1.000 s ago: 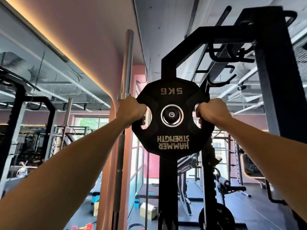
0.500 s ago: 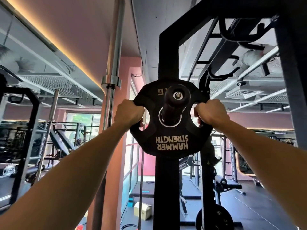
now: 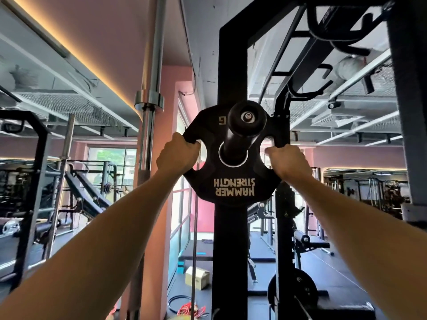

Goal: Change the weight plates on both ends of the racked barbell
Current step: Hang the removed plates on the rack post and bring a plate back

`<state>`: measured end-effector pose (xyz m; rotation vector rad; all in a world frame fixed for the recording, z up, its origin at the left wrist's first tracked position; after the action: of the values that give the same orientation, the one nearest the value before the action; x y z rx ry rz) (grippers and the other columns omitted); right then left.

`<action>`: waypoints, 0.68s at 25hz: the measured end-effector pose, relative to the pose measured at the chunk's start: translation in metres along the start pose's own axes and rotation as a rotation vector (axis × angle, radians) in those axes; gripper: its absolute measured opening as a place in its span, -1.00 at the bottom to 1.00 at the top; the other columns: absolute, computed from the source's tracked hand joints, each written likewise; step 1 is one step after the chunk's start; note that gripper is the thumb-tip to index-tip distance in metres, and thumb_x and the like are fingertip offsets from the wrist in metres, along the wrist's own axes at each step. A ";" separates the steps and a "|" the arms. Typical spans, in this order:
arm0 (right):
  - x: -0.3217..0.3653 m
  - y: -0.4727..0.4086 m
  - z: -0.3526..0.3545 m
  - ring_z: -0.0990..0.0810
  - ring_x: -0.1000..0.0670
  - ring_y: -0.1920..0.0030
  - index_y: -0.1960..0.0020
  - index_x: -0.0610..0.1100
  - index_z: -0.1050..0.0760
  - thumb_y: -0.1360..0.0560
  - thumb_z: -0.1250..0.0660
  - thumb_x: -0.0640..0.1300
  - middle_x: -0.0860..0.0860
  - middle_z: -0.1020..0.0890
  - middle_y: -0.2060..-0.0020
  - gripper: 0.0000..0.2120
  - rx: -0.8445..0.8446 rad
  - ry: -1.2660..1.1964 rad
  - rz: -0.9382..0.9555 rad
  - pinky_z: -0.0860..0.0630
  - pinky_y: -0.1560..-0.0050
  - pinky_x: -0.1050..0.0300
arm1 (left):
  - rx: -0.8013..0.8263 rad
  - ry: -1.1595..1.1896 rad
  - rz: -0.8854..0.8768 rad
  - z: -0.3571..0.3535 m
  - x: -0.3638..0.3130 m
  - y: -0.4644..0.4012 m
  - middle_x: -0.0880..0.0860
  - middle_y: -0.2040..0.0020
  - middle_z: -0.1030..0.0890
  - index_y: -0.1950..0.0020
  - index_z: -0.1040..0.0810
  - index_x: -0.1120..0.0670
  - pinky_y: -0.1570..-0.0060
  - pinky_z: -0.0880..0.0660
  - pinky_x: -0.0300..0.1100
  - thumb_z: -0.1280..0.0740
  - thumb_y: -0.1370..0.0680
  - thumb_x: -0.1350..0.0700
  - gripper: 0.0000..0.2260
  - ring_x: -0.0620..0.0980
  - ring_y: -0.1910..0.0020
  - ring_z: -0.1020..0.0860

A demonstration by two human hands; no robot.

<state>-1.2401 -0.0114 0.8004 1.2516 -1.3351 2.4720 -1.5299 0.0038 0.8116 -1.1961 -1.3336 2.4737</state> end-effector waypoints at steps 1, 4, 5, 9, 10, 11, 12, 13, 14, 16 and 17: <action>-0.006 0.010 -0.001 -0.66 -0.22 0.15 0.06 -0.16 -0.55 -0.33 -0.18 0.17 -0.15 -0.68 0.19 -0.56 0.022 -0.001 -0.001 -0.59 -0.06 -0.18 | 0.015 -0.048 -0.022 -0.002 0.002 0.008 0.21 -0.14 -0.56 -0.31 -0.34 0.19 -0.04 -0.47 0.04 -0.22 -0.61 -0.10 -0.57 0.28 -0.10 -0.56; -0.016 0.035 -0.002 -0.69 -0.15 0.34 0.06 -0.13 -0.52 -0.46 -0.12 0.25 -0.09 -0.68 0.36 -0.54 0.072 0.023 0.035 -0.62 0.03 -0.19 | 0.109 -0.045 -0.071 -0.012 0.013 0.038 0.26 0.04 -0.59 -0.31 -0.22 0.22 0.25 -0.45 -0.06 -0.08 -0.68 -0.11 -0.58 0.22 0.23 -0.57; -0.017 0.042 -0.001 -0.69 -0.13 0.38 0.01 -0.14 -0.51 -0.50 -0.10 0.27 -0.09 -0.68 0.36 -0.50 0.094 0.010 0.036 -0.63 0.06 -0.19 | 0.143 -0.004 -0.072 -0.014 0.017 0.048 0.24 0.11 -0.58 -0.30 -0.20 0.22 0.38 -0.45 -0.10 -0.05 -0.69 -0.11 -0.59 0.17 0.34 -0.56; -0.028 0.084 0.003 -0.67 -0.18 0.13 0.02 -0.12 -0.46 -0.60 -0.06 0.26 -0.13 -0.66 0.11 -0.54 0.227 0.079 0.056 -0.58 0.00 -0.11 | 0.314 -0.053 -0.059 -0.015 0.038 0.092 0.13 0.16 -0.54 -0.27 -0.30 0.17 0.44 -0.58 -0.06 -0.07 -0.70 -0.10 -0.65 0.11 0.38 -0.59; -0.037 0.099 0.003 -0.63 -0.16 0.06 0.04 -0.13 -0.47 -0.61 -0.10 0.22 -0.11 -0.64 0.06 -0.58 0.276 0.133 0.072 -0.52 -0.04 -0.05 | 0.361 -0.069 -0.032 -0.017 0.046 0.108 0.11 0.19 -0.55 -0.25 -0.34 0.16 0.34 -0.60 -0.02 -0.10 -0.69 -0.12 -0.64 0.09 0.36 -0.59; -0.045 0.116 0.002 -0.59 -0.14 -0.01 -0.01 -0.15 -0.50 -0.62 -0.14 0.19 -0.09 -0.61 0.00 -0.60 0.334 0.168 0.078 -0.46 -0.06 0.00 | 0.404 -0.066 -0.004 -0.019 0.053 0.126 0.08 0.22 -0.55 -0.25 -0.37 0.15 0.31 -0.57 -0.06 -0.14 -0.67 -0.13 -0.64 0.04 0.36 -0.57; -0.057 0.134 0.001 -0.56 -0.13 -0.08 -0.13 -0.19 -0.50 -0.62 -0.18 0.18 -0.10 -0.59 -0.08 -0.57 0.402 0.186 0.060 -0.42 -0.09 0.03 | 0.455 -0.064 0.014 -0.020 0.058 0.148 0.06 0.21 -0.57 -0.25 -0.40 0.13 0.33 -0.48 -0.14 -0.18 -0.66 -0.14 -0.64 -0.01 0.35 -0.54; -0.068 0.151 0.002 -0.54 -0.12 -0.13 -0.25 -0.21 -0.46 -0.60 -0.21 0.20 -0.09 -0.57 -0.15 -0.51 0.462 0.196 0.039 -0.41 -0.11 0.04 | 0.509 -0.065 0.018 -0.022 0.060 0.169 0.06 0.15 -0.60 -0.26 -0.42 0.11 0.33 -0.41 -0.21 -0.23 -0.64 -0.13 -0.65 -0.04 0.31 -0.54; -0.082 0.167 0.003 -0.53 -0.10 -0.13 -0.31 -0.21 -0.43 -0.58 -0.24 0.21 -0.09 -0.57 -0.19 -0.46 0.515 0.211 0.015 -0.42 -0.11 0.06 | 0.564 -0.073 0.015 -0.023 0.062 0.189 0.08 0.04 -0.62 -0.27 -0.44 0.08 0.30 -0.38 -0.24 -0.28 -0.61 -0.14 -0.64 -0.03 0.24 -0.56; -0.108 0.196 0.010 -0.52 -0.08 -0.16 -0.39 -0.18 -0.39 -0.54 -0.28 0.25 -0.09 -0.55 -0.27 -0.38 0.595 0.290 -0.005 -0.42 -0.17 0.07 | 0.647 -0.078 -0.004 -0.022 0.065 0.225 0.10 -0.20 -0.60 -0.29 -0.48 0.01 0.09 -0.42 -0.19 -0.36 -0.55 -0.18 -0.60 0.07 -0.03 -0.59; -0.119 0.209 0.015 -0.51 -0.10 -0.24 -0.44 -0.16 -0.35 -0.52 -0.28 0.28 -0.10 -0.51 -0.33 -0.33 0.625 0.352 -0.003 -0.41 -0.26 0.02 | 0.671 -0.077 -0.004 -0.021 0.067 0.239 0.09 -0.26 -0.57 -0.29 -0.50 -0.03 -0.01 -0.41 -0.16 -0.38 -0.53 -0.20 -0.58 0.08 -0.13 -0.56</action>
<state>-1.2364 -0.1162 0.5840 0.8049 -0.4898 3.0337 -1.4974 -0.1014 0.5877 -0.9266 -0.4235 2.6401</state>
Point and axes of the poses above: each hand's wrist, its own y-axis away from the middle knuckle, its own z-axis out of the back of the hand, x = y × z, the point moved 8 cm from there along -y, towards the middle knuckle
